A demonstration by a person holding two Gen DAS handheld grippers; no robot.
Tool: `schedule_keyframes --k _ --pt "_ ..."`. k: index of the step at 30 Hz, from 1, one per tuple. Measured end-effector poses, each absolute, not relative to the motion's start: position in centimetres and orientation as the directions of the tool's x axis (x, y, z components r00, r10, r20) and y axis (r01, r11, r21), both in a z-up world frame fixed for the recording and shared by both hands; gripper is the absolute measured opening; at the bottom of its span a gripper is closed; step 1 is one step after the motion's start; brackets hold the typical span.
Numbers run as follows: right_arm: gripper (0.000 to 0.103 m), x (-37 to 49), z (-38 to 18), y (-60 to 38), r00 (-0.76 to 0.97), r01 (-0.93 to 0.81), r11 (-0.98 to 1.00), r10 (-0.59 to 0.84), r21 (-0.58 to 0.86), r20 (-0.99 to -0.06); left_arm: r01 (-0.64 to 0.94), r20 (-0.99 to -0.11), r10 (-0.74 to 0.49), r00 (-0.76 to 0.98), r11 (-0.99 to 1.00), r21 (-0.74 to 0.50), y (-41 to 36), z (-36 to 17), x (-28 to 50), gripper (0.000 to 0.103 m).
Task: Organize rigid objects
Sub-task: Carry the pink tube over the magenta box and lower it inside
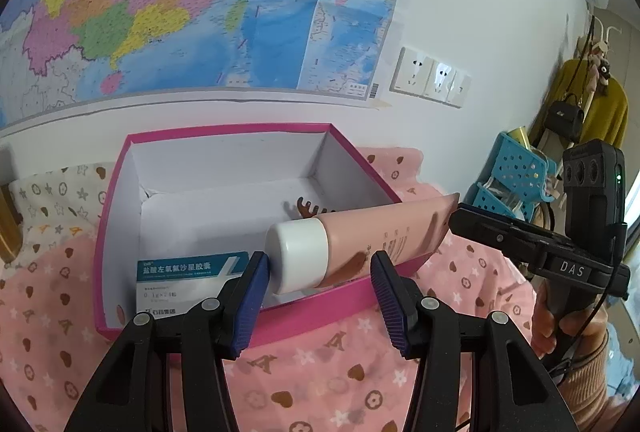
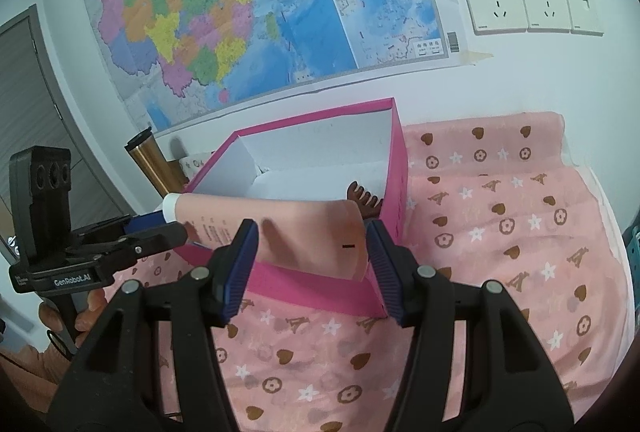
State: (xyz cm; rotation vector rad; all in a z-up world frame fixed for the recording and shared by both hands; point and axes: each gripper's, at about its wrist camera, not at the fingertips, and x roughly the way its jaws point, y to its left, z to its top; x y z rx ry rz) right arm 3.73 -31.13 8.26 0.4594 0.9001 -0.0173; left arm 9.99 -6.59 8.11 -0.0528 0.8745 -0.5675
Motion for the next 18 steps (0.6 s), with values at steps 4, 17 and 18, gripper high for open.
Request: schedule_keyframes --k 4,17,18 --pt "0.059 4.0 8.2 -31.2 0.628 0.205 0.902 0.176 0.379 -0.759 0.445 -0.712 -0.49 0.502 0.853 -0.274 -6.5 8.1 10.3 0.053" --pt "0.059 4.7 7.5 -31.4 0.614 0.215 0.897 0.183 0.387 -0.767 0.434 -0.721 -0.489 0.492 0.855 -0.284 -6.5 7.6 11.0 0.053" --pt "0.059 4.7 7.4 -31.5 0.613 0.217 0.897 0.182 0.386 -0.768 0.432 -0.722 -0.486 0.492 0.857 -0.281 -6.6 7.6 11.1 0.053"
